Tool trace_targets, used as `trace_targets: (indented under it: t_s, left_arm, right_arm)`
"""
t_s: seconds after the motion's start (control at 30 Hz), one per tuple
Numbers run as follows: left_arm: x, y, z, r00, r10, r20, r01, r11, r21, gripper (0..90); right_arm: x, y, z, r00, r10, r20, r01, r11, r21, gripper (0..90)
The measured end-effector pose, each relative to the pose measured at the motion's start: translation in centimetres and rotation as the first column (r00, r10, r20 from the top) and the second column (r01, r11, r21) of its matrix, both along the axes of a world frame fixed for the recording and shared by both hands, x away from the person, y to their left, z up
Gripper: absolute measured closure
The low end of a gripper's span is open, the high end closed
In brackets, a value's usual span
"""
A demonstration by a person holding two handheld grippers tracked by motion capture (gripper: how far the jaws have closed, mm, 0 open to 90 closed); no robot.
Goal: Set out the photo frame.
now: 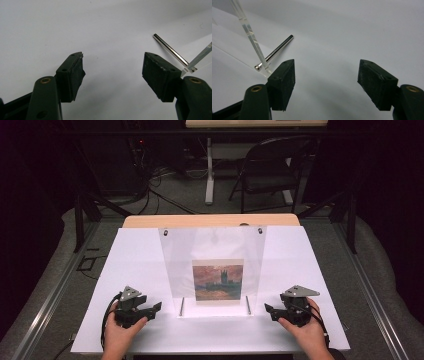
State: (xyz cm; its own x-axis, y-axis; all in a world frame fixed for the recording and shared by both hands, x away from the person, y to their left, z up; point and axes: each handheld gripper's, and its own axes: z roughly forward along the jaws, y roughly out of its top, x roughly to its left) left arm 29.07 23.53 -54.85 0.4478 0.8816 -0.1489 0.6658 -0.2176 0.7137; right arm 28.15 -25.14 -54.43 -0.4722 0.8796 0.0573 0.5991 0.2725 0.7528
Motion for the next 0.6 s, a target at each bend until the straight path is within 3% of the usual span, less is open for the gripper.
trace_targets:
  t_s: [0.6]
  left_arm:
    - [0.11,0.4,0.05,0.9998,0.019,0.001,-0.019,0.9996,-0.022,33.4]
  right_arm:
    - [0.04,-0.58,-0.02,0.9996,-0.026,-0.01,0.026,0.9994,0.022,31.1]
